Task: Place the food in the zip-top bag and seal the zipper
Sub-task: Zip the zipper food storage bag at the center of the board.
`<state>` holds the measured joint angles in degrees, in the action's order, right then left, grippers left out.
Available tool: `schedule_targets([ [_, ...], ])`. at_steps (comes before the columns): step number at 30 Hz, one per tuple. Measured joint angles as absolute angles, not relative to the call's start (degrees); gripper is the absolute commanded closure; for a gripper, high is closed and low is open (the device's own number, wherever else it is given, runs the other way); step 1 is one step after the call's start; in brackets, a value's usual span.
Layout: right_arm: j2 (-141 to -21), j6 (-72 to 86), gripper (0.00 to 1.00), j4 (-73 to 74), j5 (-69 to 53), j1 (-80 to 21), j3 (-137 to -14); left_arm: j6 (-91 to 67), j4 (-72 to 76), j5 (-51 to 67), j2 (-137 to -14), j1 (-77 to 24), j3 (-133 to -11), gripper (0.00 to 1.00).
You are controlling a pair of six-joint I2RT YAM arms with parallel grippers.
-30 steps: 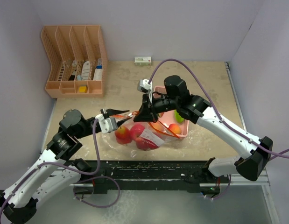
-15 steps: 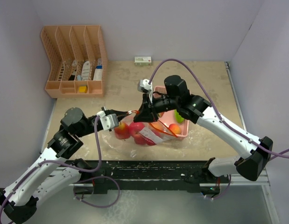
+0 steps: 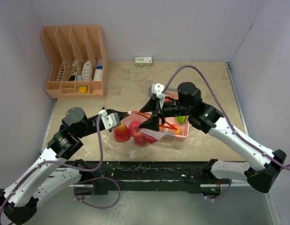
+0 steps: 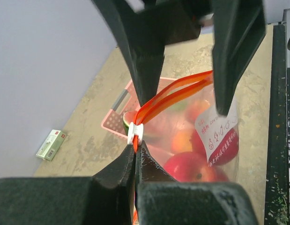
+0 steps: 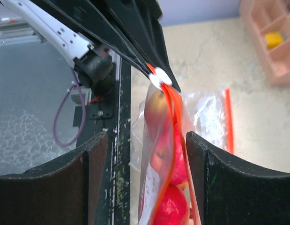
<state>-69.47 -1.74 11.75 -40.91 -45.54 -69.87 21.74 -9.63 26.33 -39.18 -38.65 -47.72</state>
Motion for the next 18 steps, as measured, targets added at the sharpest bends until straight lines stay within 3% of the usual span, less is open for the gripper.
schedule_targets([
  [8, -62.7, -3.4, 0.33, -0.6, -42.3, -45.5, -68.6, 20.6, -10.8, 27.5, -39.7, -38.7, -48.0, 1.00],
  [18, -73.0, -6.0, 0.48, -3.3, -45.9, -45.6, -70.4, 19.9, -11.9, 29.0, -41.0, -38.7, -49.1, 1.00],
])
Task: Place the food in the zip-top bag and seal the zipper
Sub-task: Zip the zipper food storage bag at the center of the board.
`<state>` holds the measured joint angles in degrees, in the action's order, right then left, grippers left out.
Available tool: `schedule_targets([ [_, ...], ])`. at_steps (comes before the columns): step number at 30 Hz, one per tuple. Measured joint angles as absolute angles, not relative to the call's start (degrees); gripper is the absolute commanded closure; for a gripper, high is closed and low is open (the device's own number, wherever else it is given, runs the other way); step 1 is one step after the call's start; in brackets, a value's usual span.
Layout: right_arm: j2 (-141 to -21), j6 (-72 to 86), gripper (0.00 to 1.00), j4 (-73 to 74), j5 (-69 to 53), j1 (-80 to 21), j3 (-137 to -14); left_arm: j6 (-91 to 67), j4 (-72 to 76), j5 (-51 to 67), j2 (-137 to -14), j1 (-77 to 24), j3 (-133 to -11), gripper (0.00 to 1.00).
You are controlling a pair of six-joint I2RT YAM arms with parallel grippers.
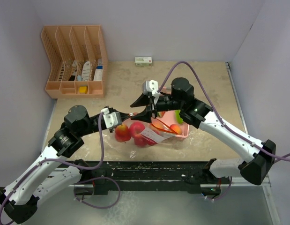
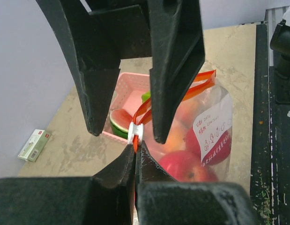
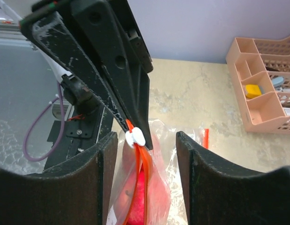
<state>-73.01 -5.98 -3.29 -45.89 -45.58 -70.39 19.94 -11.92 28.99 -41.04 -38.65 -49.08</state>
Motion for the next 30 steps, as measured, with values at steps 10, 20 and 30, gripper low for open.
schedule_targets([
  [10, -73.5, -6.2, 0.73, -4.1, -45.9, -45.6, -70.4, 19.9, -12.1, 28.9, -41.0, -38.7, -49.2, 1.00],
  [20, -73.6, -6.0, 0.88, -4.2, -46.1, -45.6, -70.4, 19.9, -12.2, 28.0, -41.0, -38.6, -49.3, 1.00],
  [30, -74.3, -6.0, 1.00, -2.8, -47.5, -45.6, -71.0, 19.9, -13.2, 27.2, -40.5, -38.6, -49.3, 1.00],
])
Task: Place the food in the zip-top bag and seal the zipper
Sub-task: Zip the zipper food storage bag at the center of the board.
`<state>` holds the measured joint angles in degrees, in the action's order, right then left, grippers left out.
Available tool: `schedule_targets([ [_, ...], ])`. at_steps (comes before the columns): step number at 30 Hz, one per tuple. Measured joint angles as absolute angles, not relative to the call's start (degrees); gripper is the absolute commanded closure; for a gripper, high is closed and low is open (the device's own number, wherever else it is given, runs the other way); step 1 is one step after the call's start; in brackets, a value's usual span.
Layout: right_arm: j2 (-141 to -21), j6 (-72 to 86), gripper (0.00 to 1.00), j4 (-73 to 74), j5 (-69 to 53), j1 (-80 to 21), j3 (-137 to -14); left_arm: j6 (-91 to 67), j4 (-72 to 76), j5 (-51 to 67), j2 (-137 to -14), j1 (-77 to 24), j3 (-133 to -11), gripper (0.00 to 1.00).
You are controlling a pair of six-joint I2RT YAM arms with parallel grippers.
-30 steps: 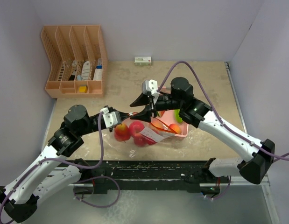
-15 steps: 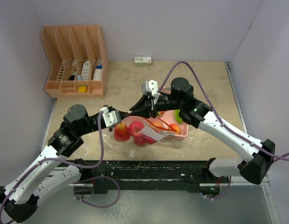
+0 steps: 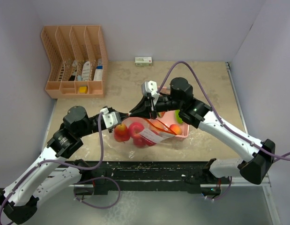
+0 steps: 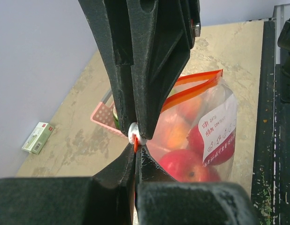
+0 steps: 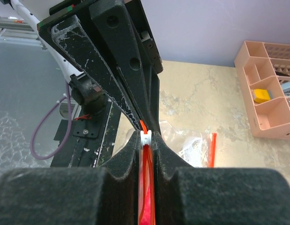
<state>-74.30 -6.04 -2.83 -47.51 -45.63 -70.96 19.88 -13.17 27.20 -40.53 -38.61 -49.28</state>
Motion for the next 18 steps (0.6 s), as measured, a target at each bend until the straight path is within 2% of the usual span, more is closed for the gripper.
schedule_targets([
  [8, -72.8, -6.1, 1.00, -2.5, -45.2, -45.9, -69.8, 19.2, -13.4, 26.3, -39.2, -38.7, -49.3, 1.00],
  [18, -69.2, -6.3, 1.00, 0.4, -36.1, -46.0, -66.8, 19.0, -13.4, 24.3, -38.8, -38.7, -49.3, 1.00],
])
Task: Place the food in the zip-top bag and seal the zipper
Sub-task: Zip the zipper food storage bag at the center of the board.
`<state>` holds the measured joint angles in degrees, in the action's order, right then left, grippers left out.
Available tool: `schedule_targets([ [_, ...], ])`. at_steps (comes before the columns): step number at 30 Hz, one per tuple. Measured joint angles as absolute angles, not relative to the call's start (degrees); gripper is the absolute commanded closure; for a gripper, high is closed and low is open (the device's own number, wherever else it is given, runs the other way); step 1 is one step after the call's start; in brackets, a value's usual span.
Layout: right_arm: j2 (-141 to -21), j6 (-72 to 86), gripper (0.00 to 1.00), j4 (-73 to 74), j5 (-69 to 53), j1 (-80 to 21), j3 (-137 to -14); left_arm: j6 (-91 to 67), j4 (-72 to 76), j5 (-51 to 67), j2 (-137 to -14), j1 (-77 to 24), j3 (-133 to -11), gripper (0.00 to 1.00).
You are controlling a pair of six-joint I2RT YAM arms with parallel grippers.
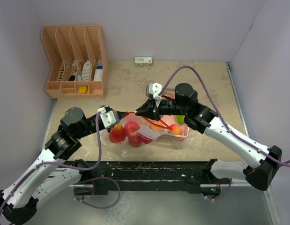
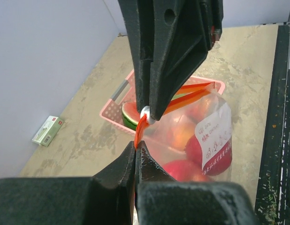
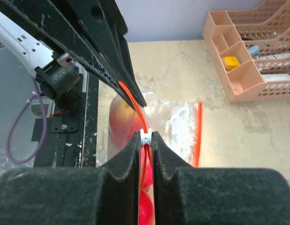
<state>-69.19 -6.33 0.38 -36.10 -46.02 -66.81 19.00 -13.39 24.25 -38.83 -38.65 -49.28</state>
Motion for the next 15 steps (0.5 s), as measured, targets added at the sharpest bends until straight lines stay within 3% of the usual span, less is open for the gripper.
schedule_targets([
  [15, -63.4, -6.0, 1.00, 1.5, -26.4, -46.0, -62.2, 13.7, -6.3, 7.1, -32.1, -38.7, -49.3, 1.00],
])
